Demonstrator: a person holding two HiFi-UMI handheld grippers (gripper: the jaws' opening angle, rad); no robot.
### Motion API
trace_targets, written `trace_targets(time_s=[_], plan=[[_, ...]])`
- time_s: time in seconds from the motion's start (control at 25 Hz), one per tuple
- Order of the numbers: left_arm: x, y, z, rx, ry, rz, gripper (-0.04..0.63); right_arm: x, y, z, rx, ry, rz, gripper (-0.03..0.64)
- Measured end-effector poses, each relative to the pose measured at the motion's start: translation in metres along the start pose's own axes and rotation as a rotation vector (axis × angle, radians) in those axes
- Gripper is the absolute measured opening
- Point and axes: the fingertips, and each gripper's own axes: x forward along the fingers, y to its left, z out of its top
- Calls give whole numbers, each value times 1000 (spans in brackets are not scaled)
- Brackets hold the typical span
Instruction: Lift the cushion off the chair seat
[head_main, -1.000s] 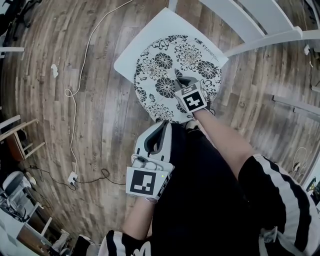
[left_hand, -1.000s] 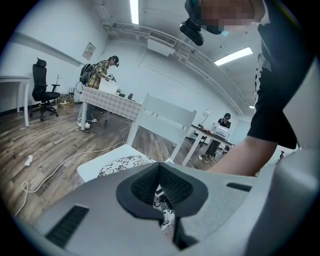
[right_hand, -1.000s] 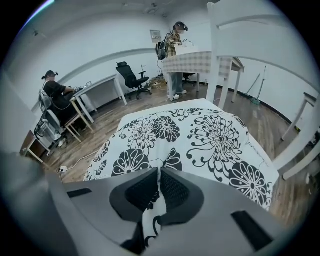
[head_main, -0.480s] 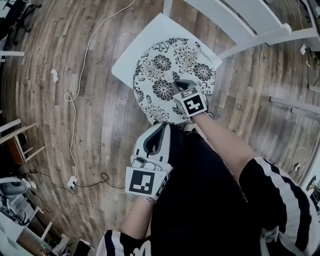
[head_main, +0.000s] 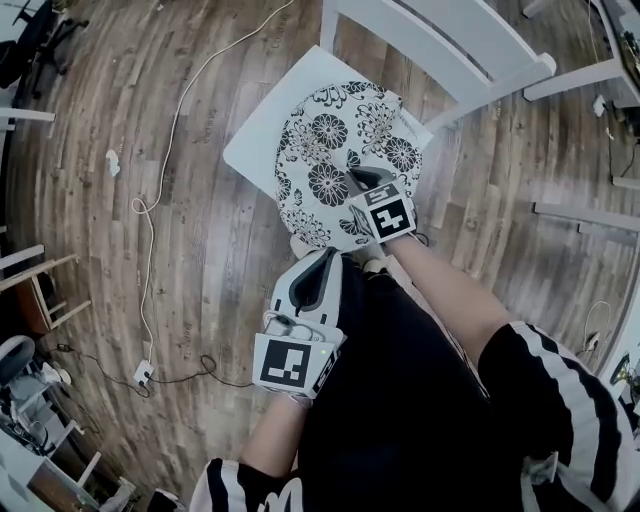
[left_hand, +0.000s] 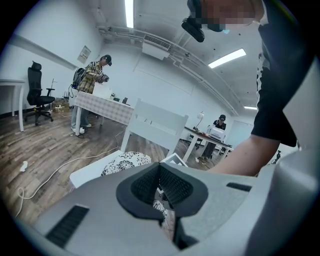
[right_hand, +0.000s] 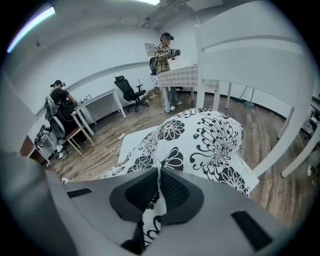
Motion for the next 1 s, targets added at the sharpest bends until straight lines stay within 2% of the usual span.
trace_targets(time_s=[0.44,0.64,0.76,1.0], plan=[[-4,-11,22,22,-34,1,2,-27,-3,22,14,-42,-6,32],[-5,-16,36,14,-76,14,2,-38,-4,31,21,-55,-1,31],[-8,-17,39,34,-61,13,2,-44,-4,39,30,-69,3,31],[-18,-16,56,28,-88,46,2,-62,2,62,29,-104,15,31]])
